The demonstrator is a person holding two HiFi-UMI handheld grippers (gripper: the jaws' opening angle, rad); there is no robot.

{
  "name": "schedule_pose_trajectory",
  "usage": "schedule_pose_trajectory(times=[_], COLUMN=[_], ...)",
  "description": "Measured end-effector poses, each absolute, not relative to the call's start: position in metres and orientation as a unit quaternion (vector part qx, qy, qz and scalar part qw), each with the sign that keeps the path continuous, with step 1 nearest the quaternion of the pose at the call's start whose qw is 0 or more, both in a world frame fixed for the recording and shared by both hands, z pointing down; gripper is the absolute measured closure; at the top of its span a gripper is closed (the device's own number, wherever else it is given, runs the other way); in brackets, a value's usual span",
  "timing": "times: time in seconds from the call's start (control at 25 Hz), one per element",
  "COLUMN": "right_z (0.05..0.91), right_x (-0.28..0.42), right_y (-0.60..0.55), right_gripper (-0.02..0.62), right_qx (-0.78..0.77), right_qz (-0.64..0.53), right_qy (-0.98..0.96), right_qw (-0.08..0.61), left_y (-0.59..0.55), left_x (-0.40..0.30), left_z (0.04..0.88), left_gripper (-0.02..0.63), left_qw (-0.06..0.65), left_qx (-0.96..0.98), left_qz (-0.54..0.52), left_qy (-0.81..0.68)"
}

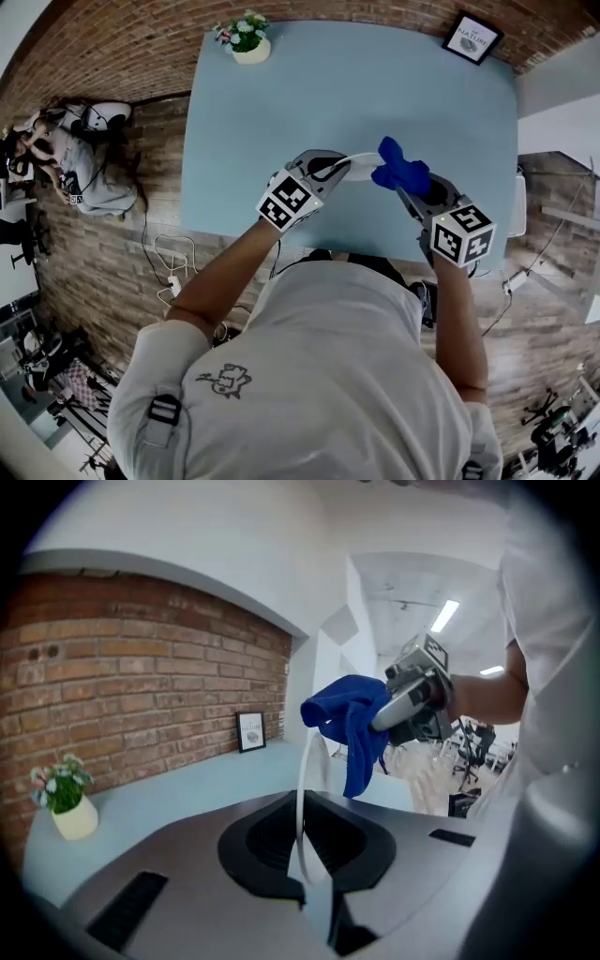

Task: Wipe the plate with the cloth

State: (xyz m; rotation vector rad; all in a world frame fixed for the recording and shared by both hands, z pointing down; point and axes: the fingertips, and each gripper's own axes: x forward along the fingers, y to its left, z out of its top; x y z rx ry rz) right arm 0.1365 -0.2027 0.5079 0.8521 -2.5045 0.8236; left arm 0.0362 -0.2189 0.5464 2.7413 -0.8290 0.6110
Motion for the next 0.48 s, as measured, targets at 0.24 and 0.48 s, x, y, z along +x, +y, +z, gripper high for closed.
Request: schedule_pose_trajectory(times=[0.24,0.48], right_z=[0.564,0.605], right_x=[0.148,0.153], right_y=[-0.205,-0.205], right_gripper=[0.479,0.479], right_qx=[0.299,0.283], right_qz=[0.334,0.364], right_qy=[-0.870,-0.861], right_qw=[0.203,0.217], left_y=[-0.224,-0.219], left_x=[0.037,0.038], left_z=[0.606,0.656], left_gripper=[0.583,0.583], left_qw=[0.267,0.387], left_qx=[0.890,0.838], left_qz=[0.187,0.148], left_qy=[-0.318,-0.355])
